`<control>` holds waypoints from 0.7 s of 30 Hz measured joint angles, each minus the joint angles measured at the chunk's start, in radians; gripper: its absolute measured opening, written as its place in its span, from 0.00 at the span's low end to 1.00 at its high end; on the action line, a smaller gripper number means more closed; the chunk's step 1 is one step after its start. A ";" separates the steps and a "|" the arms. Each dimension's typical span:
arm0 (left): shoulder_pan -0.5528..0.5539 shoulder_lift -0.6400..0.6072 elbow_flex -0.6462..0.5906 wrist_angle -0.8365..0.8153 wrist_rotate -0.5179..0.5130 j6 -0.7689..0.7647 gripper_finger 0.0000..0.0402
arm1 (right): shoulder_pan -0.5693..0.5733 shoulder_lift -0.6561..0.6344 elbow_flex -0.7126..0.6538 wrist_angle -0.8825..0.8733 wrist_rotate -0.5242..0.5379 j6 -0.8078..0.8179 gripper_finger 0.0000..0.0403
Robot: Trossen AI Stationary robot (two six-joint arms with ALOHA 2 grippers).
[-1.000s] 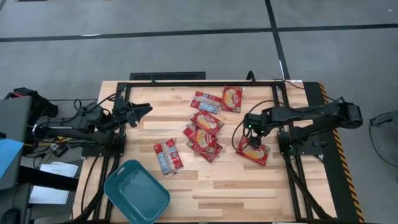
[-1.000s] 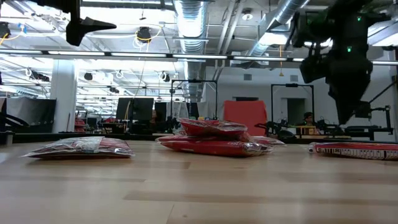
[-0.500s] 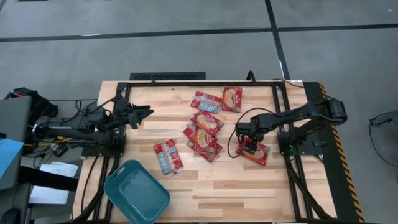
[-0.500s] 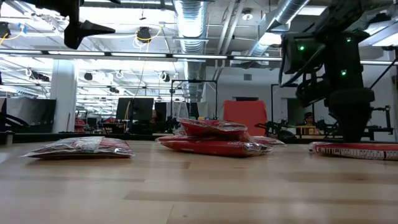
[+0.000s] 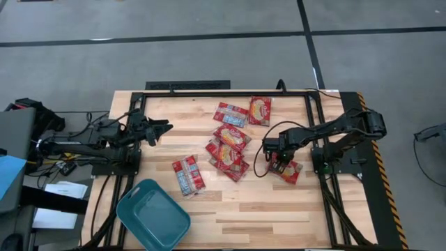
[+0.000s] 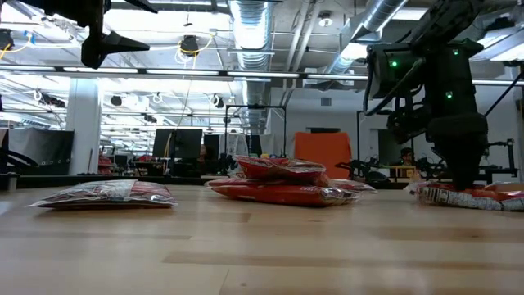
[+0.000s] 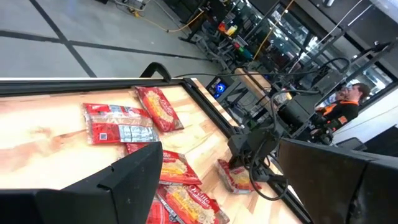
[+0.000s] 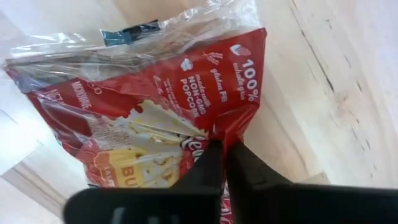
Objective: Sort popcorn bags into baskets
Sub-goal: Put the red popcorn pack into the blue bin
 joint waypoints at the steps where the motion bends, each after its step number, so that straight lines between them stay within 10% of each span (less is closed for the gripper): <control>1: 0.000 0.000 0.000 0.001 0.000 0.000 0.76 | 0.000 -0.006 0.006 -0.004 0.002 0.006 0.04; 21: 0.000 0.000 0.000 0.001 0.009 -0.008 0.76 | 0.061 -0.125 0.365 -0.077 0.005 0.278 0.01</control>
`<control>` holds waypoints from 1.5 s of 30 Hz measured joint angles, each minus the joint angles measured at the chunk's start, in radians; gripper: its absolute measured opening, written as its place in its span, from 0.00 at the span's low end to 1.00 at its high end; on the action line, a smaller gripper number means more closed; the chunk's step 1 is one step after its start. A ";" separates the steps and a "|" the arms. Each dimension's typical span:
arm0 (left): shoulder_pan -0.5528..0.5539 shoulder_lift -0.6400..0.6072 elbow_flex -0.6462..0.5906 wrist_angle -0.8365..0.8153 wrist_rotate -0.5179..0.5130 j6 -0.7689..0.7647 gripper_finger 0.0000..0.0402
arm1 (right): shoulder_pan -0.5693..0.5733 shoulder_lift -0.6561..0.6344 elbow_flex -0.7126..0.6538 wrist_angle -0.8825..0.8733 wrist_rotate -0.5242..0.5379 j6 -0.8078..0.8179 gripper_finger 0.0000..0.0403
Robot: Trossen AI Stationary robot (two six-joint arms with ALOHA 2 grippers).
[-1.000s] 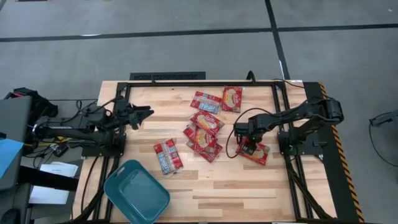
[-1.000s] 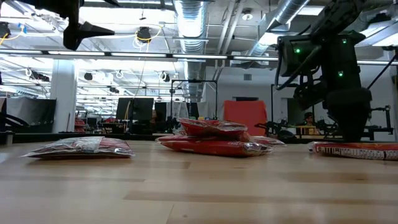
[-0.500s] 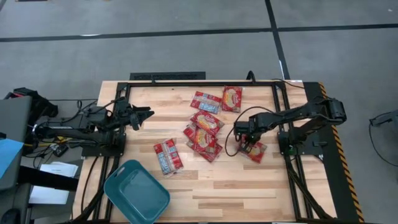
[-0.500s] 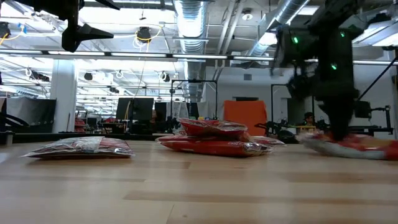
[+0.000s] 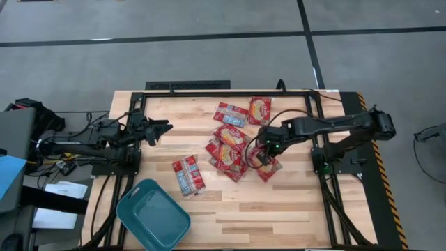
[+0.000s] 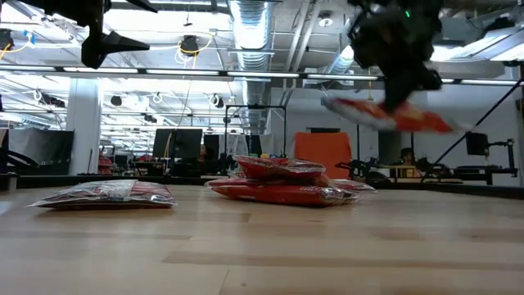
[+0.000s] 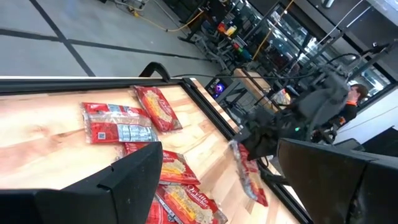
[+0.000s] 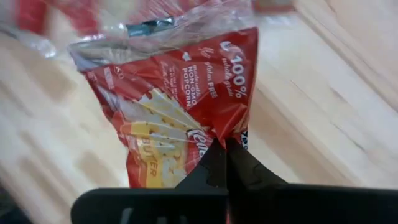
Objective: Sort popcorn bags into baskets
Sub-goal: Put the red popcorn pack into the blue bin
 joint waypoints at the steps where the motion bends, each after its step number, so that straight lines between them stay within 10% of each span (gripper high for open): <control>1: 0.000 0.000 0.000 0.000 0.010 0.000 0.76 | 0.011 0.013 0.028 0.007 0.005 0.015 0.01; 32: 0.000 0.000 0.000 -0.199 0.038 -0.005 0.76 | 0.232 0.935 1.294 0.194 0.017 -0.044 0.01; 45: 0.000 -0.001 0.000 -0.300 0.044 0.011 0.76 | 0.234 1.134 1.261 0.639 -0.139 0.173 0.03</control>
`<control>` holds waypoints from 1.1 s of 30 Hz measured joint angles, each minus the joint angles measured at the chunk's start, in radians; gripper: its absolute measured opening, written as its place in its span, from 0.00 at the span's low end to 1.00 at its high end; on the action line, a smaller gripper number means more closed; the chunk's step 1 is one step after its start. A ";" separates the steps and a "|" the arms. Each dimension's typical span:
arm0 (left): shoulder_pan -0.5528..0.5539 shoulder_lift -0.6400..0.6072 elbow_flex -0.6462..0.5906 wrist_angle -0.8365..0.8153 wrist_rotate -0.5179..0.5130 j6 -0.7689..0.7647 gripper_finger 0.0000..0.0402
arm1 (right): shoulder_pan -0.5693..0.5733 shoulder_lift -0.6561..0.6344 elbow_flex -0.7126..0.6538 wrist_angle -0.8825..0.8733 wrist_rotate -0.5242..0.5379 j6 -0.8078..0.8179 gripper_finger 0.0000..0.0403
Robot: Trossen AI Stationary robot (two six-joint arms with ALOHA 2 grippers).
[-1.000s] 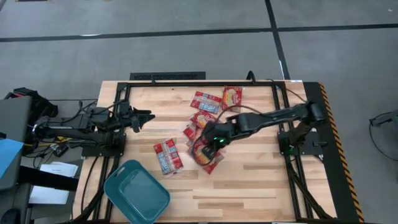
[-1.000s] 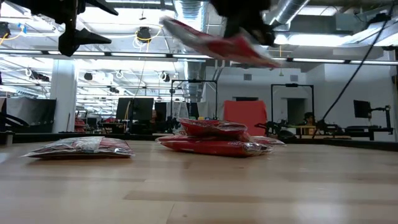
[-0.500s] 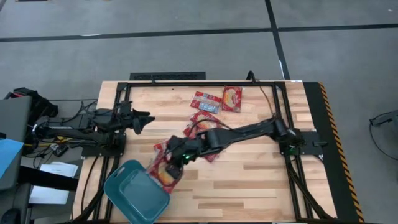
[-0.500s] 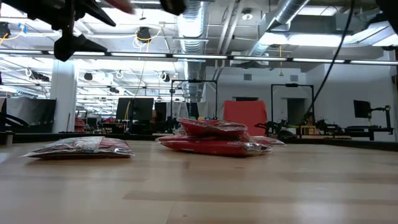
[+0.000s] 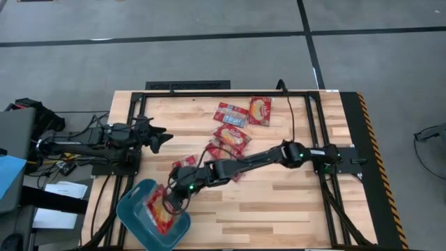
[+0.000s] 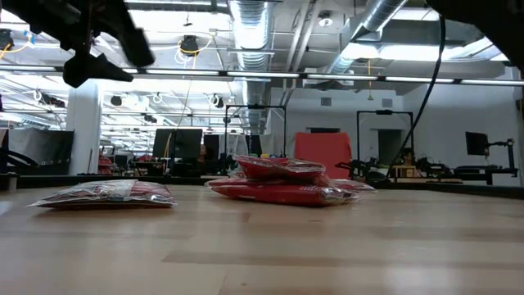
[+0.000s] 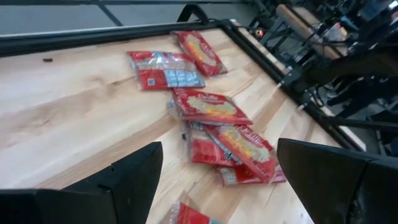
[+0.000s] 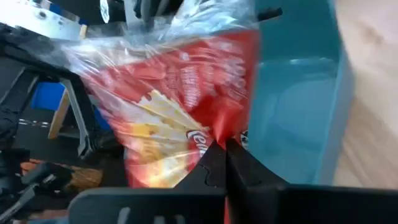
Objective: Sort popcorn bags into baskets
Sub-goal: Put the red popcorn pack into the blue bin
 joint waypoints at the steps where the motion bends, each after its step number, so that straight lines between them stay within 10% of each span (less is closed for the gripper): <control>1: 0.000 -0.002 0.000 -0.006 0.000 0.000 0.76 | 0.001 0.017 0.003 0.020 -0.001 0.013 0.04; 11: 0.000 -0.003 0.000 -0.012 0.001 -0.002 0.76 | 0.012 0.066 0.001 0.002 -0.052 -0.011 0.10; 22: 0.000 -0.003 0.000 -0.012 0.001 -0.003 0.76 | -0.022 0.041 0.001 -0.047 -0.043 -0.070 0.44; 33: 0.000 -0.003 0.000 -0.013 0.001 -0.011 0.76 | -0.075 -0.112 0.002 -0.660 0.295 -0.193 0.46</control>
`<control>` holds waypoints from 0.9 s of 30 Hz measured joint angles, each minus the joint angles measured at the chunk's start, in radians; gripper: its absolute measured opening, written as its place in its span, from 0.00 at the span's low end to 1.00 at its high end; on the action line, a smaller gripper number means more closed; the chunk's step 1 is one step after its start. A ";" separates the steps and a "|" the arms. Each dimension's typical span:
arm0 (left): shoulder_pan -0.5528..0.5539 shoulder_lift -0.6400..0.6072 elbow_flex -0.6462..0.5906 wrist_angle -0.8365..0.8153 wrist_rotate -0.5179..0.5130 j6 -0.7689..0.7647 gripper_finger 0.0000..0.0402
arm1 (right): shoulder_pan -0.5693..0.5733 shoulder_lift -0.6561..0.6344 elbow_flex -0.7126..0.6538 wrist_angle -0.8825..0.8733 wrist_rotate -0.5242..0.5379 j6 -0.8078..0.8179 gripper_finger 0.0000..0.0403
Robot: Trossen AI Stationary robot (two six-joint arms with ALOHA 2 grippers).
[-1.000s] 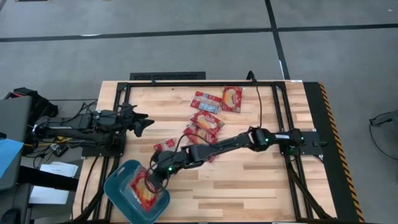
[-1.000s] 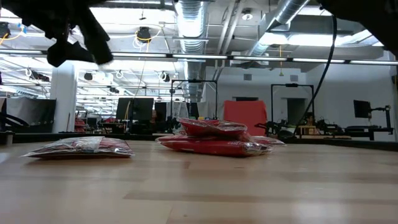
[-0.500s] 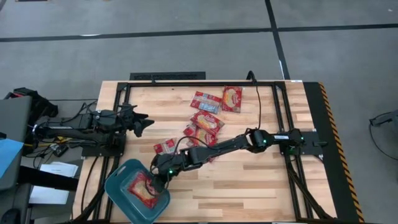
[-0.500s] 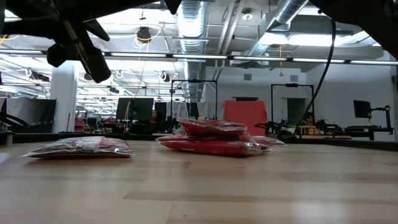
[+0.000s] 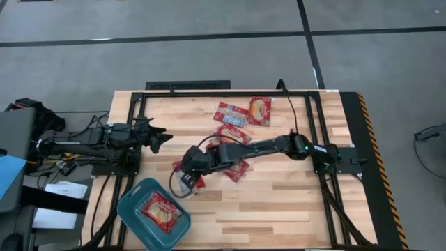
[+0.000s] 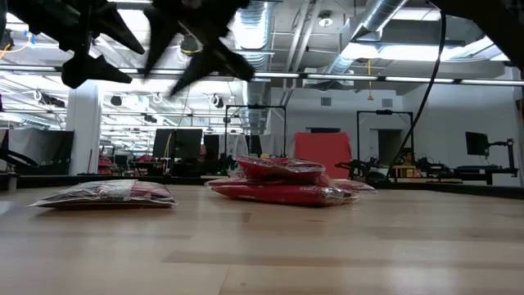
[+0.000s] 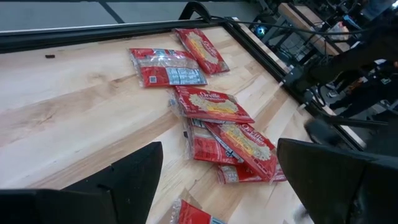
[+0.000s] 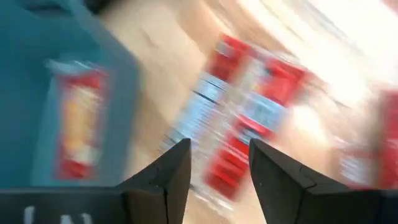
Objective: Sort popcorn bags into baskets
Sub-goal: Put the red popcorn pack into the blue bin
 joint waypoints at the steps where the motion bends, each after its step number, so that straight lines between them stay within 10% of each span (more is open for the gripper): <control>1: 0.000 0.000 0.000 0.000 0.000 0.000 0.76 | -0.004 0.000 -0.001 -0.012 -0.003 -0.004 0.46; 14: 0.000 0.000 0.000 -0.016 0.000 -0.025 0.76 | -0.034 0.113 0.000 0.001 0.002 0.030 0.75; 27: 0.000 0.000 0.000 -0.044 0.000 -0.044 0.76 | -0.052 0.195 -0.003 0.070 -0.018 0.058 0.75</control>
